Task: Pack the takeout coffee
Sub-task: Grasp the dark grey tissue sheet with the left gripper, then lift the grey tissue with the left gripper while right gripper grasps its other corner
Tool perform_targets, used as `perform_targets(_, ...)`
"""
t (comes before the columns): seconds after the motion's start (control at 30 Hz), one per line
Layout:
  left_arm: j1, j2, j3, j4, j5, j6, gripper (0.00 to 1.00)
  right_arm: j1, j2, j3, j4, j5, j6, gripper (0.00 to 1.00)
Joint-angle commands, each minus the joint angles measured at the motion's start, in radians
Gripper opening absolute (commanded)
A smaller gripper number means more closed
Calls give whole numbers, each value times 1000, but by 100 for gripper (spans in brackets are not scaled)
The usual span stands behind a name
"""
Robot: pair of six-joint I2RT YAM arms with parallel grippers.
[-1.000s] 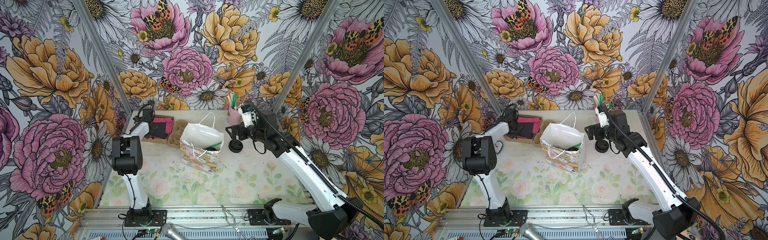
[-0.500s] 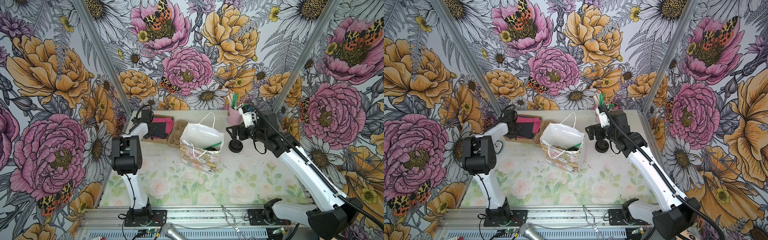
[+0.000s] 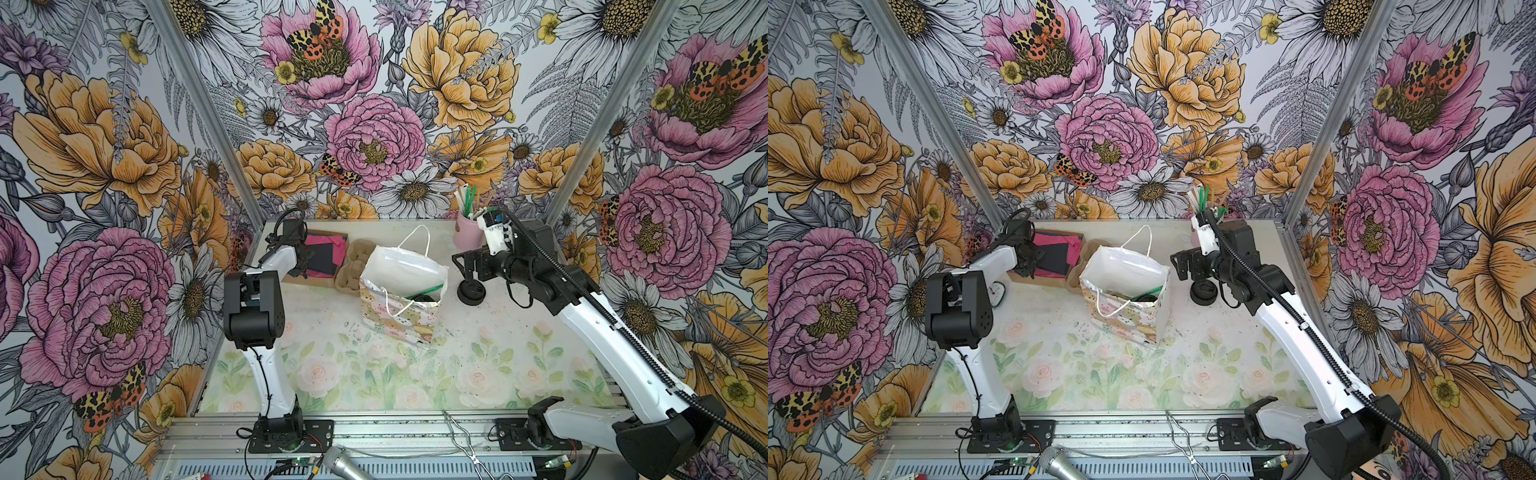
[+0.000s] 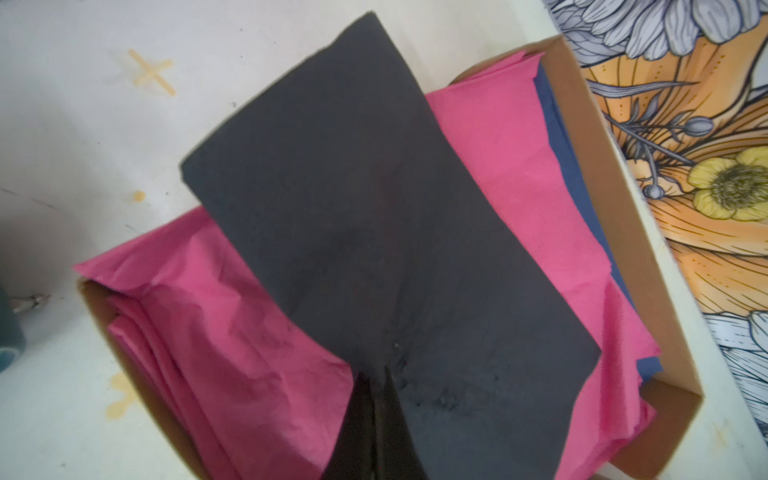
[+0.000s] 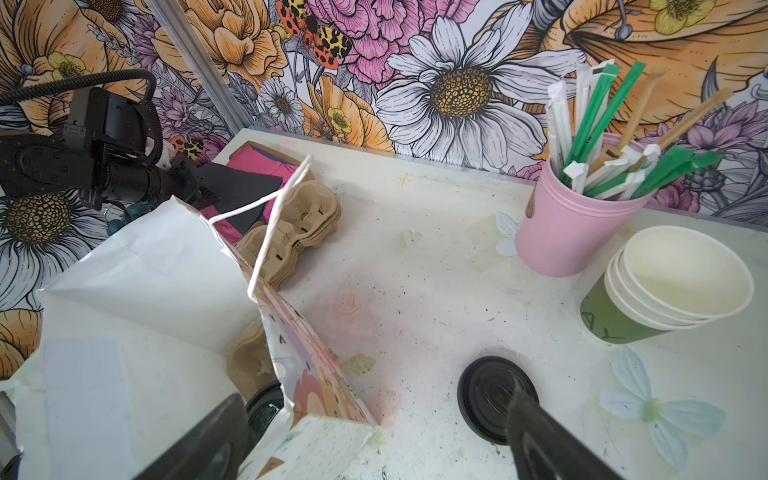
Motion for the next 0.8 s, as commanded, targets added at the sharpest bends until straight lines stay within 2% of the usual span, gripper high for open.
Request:
perform_targets(0.0, -10, -113, -13, 56, 18, 50, 0, -5, -26, 3, 21, 1, -8, 98)
perform_targets(0.2, -26, -283, -54, 123, 59, 110, 0, -5, -37, 25, 21, -15, -29, 98)
perform_targets(0.4, -42, -436, -96, 201, 175, 176, 0, -3, -46, 76, 22, -47, -71, 98)
perform_targets(0.57, -68, -578, -151, 302, 343, 247, 0, 16, -30, 140, 22, -105, -125, 98)
perform_targets(0.77, -73, -700, -195, 408, 604, 272, 0, 112, 45, 249, 23, -117, -257, 98)
